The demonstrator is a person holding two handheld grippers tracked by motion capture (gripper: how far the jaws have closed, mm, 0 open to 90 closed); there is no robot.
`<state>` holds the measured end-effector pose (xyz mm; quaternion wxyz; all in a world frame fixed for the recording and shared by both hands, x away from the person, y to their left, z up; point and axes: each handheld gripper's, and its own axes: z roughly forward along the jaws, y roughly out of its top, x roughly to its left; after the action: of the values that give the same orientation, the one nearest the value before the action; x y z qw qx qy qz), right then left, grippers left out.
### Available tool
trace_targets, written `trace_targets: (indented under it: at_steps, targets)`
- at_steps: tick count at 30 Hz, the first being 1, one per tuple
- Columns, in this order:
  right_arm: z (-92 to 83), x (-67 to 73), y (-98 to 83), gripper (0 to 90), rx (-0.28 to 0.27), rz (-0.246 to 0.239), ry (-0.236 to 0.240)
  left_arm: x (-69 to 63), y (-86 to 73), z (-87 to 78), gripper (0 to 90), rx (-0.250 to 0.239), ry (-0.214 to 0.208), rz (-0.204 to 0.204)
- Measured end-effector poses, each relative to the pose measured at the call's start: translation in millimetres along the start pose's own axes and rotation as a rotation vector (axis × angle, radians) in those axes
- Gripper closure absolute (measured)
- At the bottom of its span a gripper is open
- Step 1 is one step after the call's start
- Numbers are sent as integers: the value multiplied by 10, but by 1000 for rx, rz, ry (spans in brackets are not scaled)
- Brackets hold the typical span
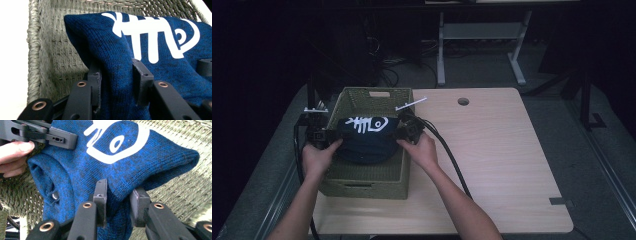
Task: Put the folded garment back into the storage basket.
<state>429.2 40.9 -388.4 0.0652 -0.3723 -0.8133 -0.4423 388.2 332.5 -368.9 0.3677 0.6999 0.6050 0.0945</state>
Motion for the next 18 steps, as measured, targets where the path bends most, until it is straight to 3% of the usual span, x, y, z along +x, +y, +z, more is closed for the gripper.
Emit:
trace_targets:
  at_steps: [9, 11, 15, 18]
  targets:
    - [13, 95, 0, 636, 24, -44, -63, -10, -2, -5, 615, -8, 11, -1]
    - [12, 124, 2, 608, 28, -69, -87, -15, -2, -6, 600, -14, 29, 0]
    - [-19, 228, 26, 545, 31, -132, -187, -2, 3, -10, 566, -29, 34, -3]
    - [-37, 251, 35, 528, 27, -147, -198, -8, 6, -13, 553, -32, 36, 1]
